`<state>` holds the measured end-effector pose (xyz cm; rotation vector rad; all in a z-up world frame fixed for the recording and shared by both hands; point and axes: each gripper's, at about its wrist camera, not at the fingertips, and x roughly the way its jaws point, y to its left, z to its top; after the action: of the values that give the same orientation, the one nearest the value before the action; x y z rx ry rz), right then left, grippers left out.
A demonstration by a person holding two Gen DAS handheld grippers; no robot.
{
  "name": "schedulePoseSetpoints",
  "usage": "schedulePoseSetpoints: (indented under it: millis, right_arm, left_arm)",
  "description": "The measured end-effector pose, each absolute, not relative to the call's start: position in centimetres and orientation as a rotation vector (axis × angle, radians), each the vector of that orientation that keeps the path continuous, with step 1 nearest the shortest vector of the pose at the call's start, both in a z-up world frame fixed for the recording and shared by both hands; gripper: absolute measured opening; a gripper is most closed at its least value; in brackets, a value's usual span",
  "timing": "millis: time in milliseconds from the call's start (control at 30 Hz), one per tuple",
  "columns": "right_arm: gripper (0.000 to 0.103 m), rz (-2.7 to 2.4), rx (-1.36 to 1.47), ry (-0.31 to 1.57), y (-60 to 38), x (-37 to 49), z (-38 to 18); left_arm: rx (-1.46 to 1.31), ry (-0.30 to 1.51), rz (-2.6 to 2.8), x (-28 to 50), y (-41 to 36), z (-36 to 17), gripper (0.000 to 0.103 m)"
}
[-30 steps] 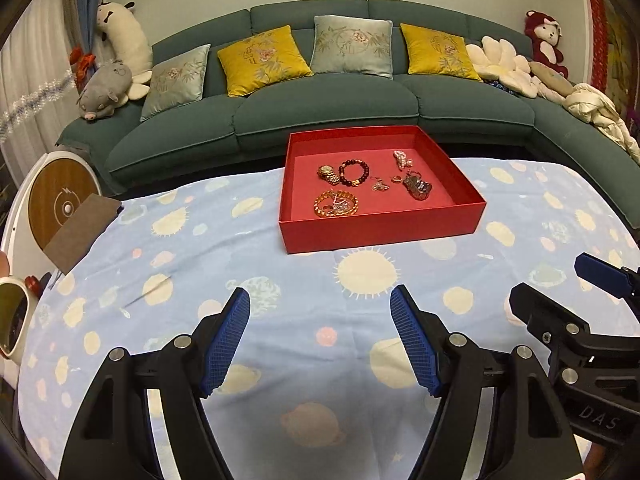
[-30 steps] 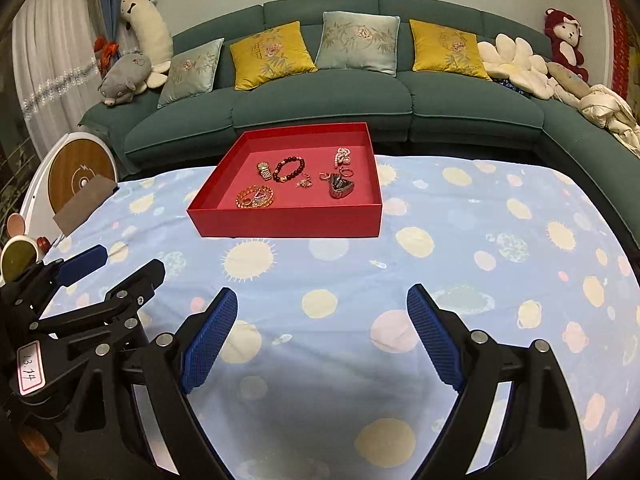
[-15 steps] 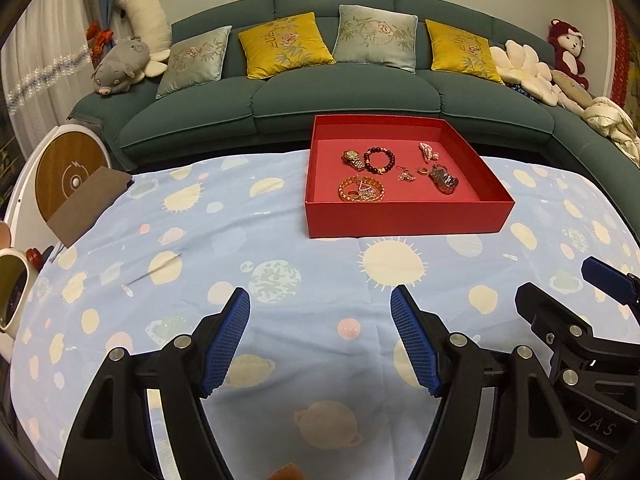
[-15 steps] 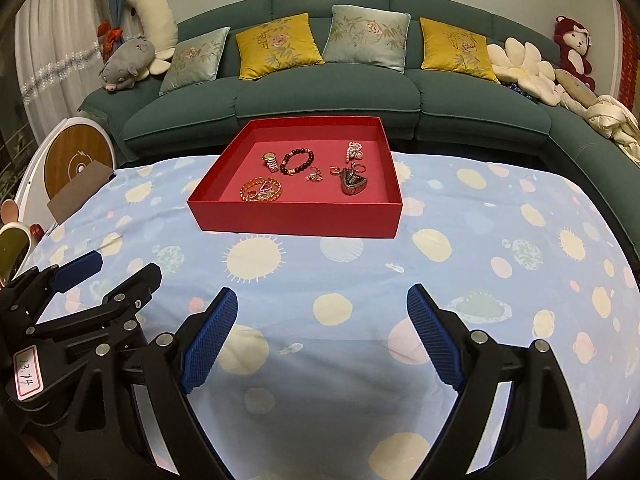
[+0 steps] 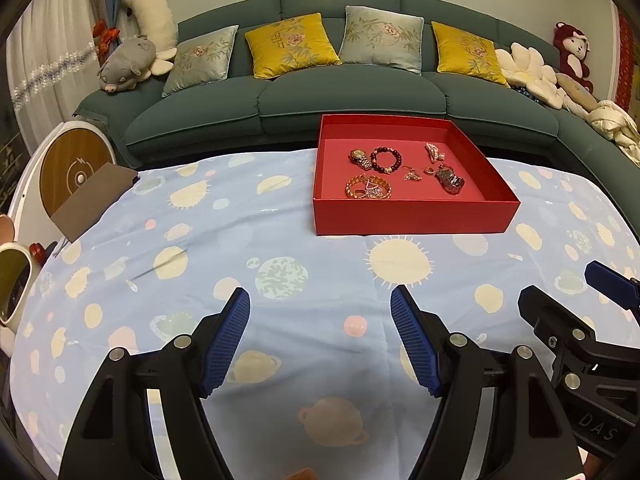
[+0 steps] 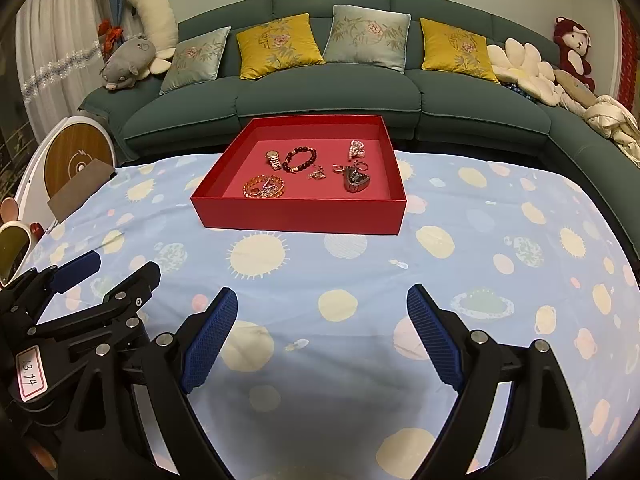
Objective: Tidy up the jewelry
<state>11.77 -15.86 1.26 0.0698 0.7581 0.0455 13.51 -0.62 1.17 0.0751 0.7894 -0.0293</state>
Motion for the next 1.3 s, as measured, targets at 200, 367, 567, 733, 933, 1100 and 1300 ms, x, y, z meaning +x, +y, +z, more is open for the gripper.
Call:
schedulePoseSetpoints:
  millis: [200, 367, 567, 733, 933, 1100, 1300]
  right_arm:
    - [0.084, 0.046, 0.071, 0.759, -15.87, 11.78, 1.25]
    - [0.084, 0.046, 0.071, 0.759, -15.86, 11.78, 1.22]
    - [0.084, 0.044, 0.071, 0.758, -15.79, 11.75, 1.21]
    - [0.084, 0.044, 0.071, 0.76, -15.83, 11.76, 1.18]
    - [0.084, 0.043, 0.073, 0.758, -15.75, 11.74, 1.15]
    - [0.084, 0.043, 0.072, 0.759, -15.81, 11.76, 1.16]
    - [0.084, 0.04, 0.072, 0.756, -15.78, 11.71, 1.15]
  left_arm:
    - [0.074, 0.788, -0.03, 13.5, -0.55, 1.11, 0.07]
    - [0.082, 0.785, -0.027, 13.45, -0.57, 1.06, 0.07]
    - [0.083, 0.783, -0.026, 13.42, -0.57, 1.06, 0.07]
    - [0.088, 0.78, -0.022, 13.42, -0.58, 1.02, 0.07]
    - [0.091, 0.778, -0.02, 13.4, -0.59, 1.04, 0.07]
    - [0.104, 0.771, -0.016, 13.29, -0.71, 1.13, 0.07]
    - [0.098, 0.777, -0.019, 13.38, -0.71, 1.21, 0.07]
